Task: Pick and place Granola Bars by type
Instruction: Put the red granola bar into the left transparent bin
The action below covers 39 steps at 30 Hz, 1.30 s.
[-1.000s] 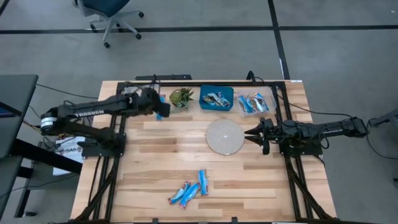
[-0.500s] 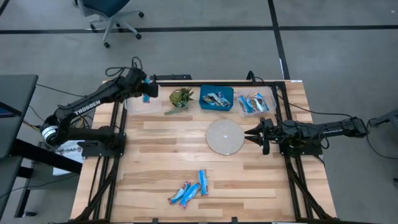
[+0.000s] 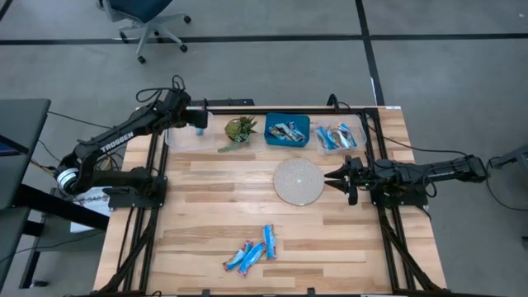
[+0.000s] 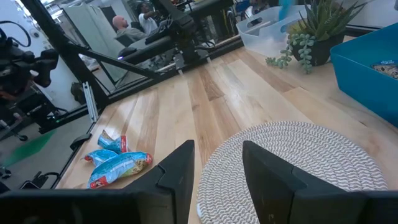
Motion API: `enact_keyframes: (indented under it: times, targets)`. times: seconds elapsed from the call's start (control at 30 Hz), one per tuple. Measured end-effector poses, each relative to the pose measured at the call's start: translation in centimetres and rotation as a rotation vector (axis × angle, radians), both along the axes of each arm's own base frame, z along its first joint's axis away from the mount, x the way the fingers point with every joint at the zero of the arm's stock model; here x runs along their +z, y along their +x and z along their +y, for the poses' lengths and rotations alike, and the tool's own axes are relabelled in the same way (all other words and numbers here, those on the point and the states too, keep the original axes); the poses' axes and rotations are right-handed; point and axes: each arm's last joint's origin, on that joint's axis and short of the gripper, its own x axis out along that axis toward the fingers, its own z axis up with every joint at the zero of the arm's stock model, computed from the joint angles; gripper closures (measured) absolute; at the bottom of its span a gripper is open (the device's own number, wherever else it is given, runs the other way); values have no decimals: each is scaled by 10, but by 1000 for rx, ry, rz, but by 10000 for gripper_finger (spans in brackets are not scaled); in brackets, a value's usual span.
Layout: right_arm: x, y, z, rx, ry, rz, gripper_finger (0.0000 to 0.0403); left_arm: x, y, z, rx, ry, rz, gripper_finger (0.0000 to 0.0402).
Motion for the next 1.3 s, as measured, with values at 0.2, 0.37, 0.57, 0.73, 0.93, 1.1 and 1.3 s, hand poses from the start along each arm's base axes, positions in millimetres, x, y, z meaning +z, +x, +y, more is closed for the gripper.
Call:
enact_keyframes:
  times: [0.2, 0.37, 0.57, 0.73, 0.93, 1.1, 1.3]
  targets:
    - [0, 0, 0, 0, 0, 0, 275, 0, 0, 0, -1, 0, -6, 251]
    - [0, 0, 0, 0, 0, 0, 275, 0, 4, -3, -31, -19, -30, 249]
    - [0, 0, 0, 0, 0, 0, 275, 0, 15, -14, -112, -71, -90, 258]
    - [0, 0, 0, 0, 0, 0, 275, 0, 32, -32, -234, -127, -139, 264]
    - [0, 0, 0, 0, 0, 0, 275, 2, 57, -68, -424, -207, -232, 264]
    - [0, 0, 0, 0, 0, 0, 275, 5, 75, -103, -541, -266, -303, 264]
    - [0, 0, 0, 0, 0, 0, 275, 4, 89, -147, -613, -350, -352, 265]
